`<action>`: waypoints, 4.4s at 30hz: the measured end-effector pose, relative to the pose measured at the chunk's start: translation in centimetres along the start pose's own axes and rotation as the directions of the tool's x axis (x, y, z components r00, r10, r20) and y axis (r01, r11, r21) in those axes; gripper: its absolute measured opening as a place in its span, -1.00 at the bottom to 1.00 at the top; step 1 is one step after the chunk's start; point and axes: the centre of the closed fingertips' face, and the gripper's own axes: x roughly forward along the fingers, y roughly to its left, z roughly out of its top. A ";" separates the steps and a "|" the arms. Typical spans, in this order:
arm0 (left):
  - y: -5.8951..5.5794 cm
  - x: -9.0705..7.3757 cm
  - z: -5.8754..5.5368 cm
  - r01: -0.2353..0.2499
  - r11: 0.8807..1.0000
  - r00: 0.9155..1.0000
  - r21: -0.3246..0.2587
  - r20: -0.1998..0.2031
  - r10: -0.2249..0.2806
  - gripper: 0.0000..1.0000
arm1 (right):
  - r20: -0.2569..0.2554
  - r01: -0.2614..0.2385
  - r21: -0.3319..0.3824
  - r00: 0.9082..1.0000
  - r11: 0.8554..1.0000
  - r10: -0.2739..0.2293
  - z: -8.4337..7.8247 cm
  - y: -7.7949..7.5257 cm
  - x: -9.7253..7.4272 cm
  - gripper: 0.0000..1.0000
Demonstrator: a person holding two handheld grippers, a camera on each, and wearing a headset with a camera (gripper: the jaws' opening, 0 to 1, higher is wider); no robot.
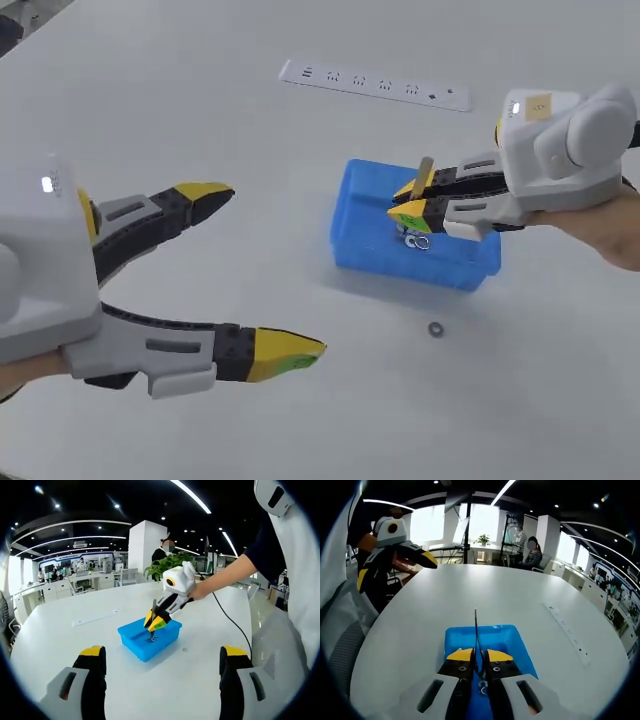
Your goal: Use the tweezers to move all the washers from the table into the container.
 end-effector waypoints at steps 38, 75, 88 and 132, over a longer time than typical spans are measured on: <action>2.2 12.0 7.0 0.183 0.973 0.979 0.139 0.065 -0.194 0.15 | -0.009 -0.021 -0.040 1.000 0.999 0.020 0.5 0.7 -0.2 -0.85; 1.1 14.2 5.1 0.380 0.896 0.924 0.230 -0.053 -0.378 -0.91 | -0.035 -0.039 -0.044 0.999 0.998 0.038 0.2 1.0 -0.5 -0.77; 0.7 14.0 5.8 0.371 0.894 0.928 0.252 -0.060 -0.368 -0.91 | -0.034 0.019 0.014 0.999 1.000 -0.018 -1.2 1.1 -4.1 -0.40; -9.0 11.2 4.0 0.470 0.827 0.879 0.308 -0.079 -0.471 -0.91 | -0.022 0.151 0.188 0.988 0.971 -0.150 -8.7 9.2 -12.1 0.49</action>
